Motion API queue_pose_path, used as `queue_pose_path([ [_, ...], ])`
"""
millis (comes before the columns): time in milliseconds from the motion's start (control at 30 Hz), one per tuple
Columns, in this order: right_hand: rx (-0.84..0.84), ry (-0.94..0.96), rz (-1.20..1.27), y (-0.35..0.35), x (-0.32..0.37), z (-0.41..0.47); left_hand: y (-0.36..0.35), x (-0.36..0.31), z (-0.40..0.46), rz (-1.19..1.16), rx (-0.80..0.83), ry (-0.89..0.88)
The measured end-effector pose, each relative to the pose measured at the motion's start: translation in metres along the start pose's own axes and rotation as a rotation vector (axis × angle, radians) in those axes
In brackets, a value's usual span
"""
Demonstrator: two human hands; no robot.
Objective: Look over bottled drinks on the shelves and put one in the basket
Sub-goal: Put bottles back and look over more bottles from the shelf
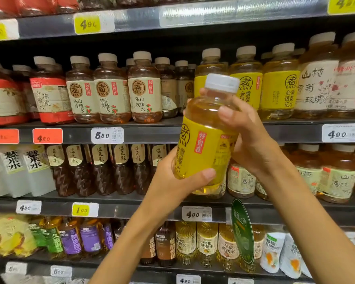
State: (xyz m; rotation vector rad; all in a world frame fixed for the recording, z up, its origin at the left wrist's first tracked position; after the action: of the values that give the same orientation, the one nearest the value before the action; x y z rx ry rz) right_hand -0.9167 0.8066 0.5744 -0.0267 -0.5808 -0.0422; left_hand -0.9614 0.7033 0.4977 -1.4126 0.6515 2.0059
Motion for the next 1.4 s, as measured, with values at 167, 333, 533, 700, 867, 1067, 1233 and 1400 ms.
queue_pose_path([
  [167,-0.049,0.048,-0.126,0.002,0.005,0.003,-0.002,-0.010,-0.010,0.135,-0.377,-0.127],
  [333,-0.102,0.045,-0.108,0.007,0.005,-0.001,-0.010,-0.006,-0.014,0.129,-0.309,-0.086],
  [533,-0.062,-0.043,0.152,0.009,0.002,0.004,-0.009,0.000,-0.011,-0.119,0.026,0.073],
  [700,-0.001,-0.084,0.208,0.002,-0.002,0.004,-0.020,0.004,-0.010,-0.139,0.099,0.115],
  [867,-0.161,-0.100,-0.019,0.014,-0.004,0.001,-0.011,0.006,-0.010,-0.032,-0.184,0.087],
  [1067,-0.164,-0.200,-0.081,0.013,-0.010,-0.001,-0.015,0.022,-0.010,-0.049,-0.128,0.171],
  [1233,-0.143,-0.238,0.069,0.010,-0.016,-0.002,-0.022,0.019,-0.010,-0.241,0.168,0.213],
  [1400,-0.190,-0.152,0.013,0.007,-0.015,-0.006,-0.006,0.017,-0.007,-0.064,-0.001,0.127],
])
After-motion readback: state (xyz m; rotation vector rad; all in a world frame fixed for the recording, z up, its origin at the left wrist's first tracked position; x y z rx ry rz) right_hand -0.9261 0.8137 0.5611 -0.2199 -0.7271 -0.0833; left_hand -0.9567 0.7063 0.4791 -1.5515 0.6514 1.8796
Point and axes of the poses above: each hand's wrist, its own z-axis towards the middle knuckle, its own y-axis out of the back of the hand, x = y × z, the point moved 7 cm from there along z, towards the middle knuckle, and after that the axes turned 15 degrees about y, right-handed, at the moved point
